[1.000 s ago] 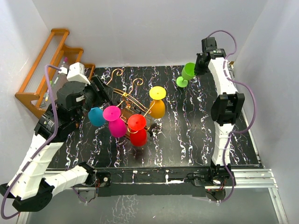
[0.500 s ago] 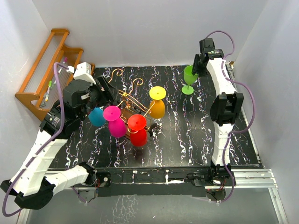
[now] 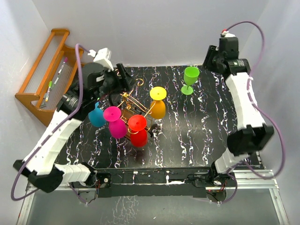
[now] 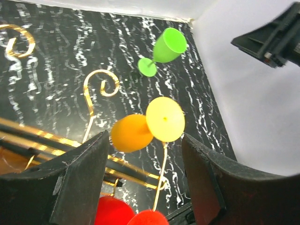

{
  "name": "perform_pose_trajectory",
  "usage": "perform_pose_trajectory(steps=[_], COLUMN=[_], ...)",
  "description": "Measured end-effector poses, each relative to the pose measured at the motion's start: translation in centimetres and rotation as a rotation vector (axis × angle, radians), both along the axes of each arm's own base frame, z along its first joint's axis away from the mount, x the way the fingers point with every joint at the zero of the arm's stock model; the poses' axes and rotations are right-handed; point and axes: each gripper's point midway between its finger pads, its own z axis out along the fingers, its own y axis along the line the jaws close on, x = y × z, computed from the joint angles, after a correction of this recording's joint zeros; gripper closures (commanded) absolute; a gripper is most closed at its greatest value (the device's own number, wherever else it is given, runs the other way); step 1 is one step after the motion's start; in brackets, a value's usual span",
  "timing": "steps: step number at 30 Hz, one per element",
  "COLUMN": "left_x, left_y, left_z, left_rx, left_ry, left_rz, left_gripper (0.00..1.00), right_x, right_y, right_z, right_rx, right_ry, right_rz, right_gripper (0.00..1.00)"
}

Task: Take the wine glass off the wine glass rack

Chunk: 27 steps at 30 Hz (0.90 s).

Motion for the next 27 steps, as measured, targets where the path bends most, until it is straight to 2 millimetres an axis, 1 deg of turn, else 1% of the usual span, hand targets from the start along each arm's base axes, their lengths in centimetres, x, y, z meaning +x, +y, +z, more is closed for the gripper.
perform_pose_trajectory(steps=[1, 3, 5, 7, 9, 10, 12, 15, 19, 22, 24, 27], left_x=[0.5, 1.4, 2.2, 3.2, 4.1, 4.3, 4.4, 3.9, 3.2, 2.9, 2.9, 2.7], left_y=[-0.9, -2.9, -4.6, -6.5, -8.0, -8.4, -8.7, -8.7, -9.0, -9.5, -9.7, -9.9], left_z=[0.0, -0.1, -0.5, -1.1, -2.4, -3.3, -5.3, -6.8, -7.0, -7.4, -7.8, -8.1], left_rx=[-0.004, -0.011, -0.015, -0.014, -0.002, 0.008, 0.035, 0.054, 0.03, 0.013, 0.004, -0.005], left_ry=[0.01, 0.036, 0.067, 0.109, 0.158, 0.188, 0.25, 0.303, 0.316, 0.332, 0.342, 0.352], left_rz=[-0.026, -0.083, -0.137, -0.19, -0.223, -0.234, -0.243, -0.254, -0.284, -0.304, -0.312, -0.319], left_gripper=[0.38, 0.38, 0.4, 0.41, 0.41, 0.42, 0.42, 0.42, 0.43, 0.43, 0.43, 0.44], right_x=[-1.4, -3.9, -6.5, -9.0, -10.6, -11.3, -12.0, -12.5, -12.8, -13.2, -13.6, -14.0], right_y=[-0.1, -0.2, -0.1, 0.0, 0.1, 0.1, 0.1, 0.3, 1.0, 1.6, 2.1, 2.6], right_z=[1.7, 4.2, 6.3, 7.8, 8.4, 8.3, 7.9, 6.2, 3.2, 2.0, 1.9, 2.4], right_rx=[0.005, 0.016, 0.033, 0.05, 0.056, 0.056, 0.051, 0.043, 0.053, 0.067, 0.078, 0.091], right_ry=[-0.052, -0.131, -0.205, -0.265, -0.294, -0.3, -0.296, -0.258, -0.188, -0.158, -0.157, -0.173], right_rz=[-0.002, -0.001, 0.006, 0.02, 0.03, 0.035, 0.041, 0.059, 0.099, 0.136, 0.165, 0.196], right_gripper=[0.55, 0.56, 0.57, 0.58, 0.58, 0.58, 0.58, 0.58, 0.58, 0.58, 0.58, 0.58])
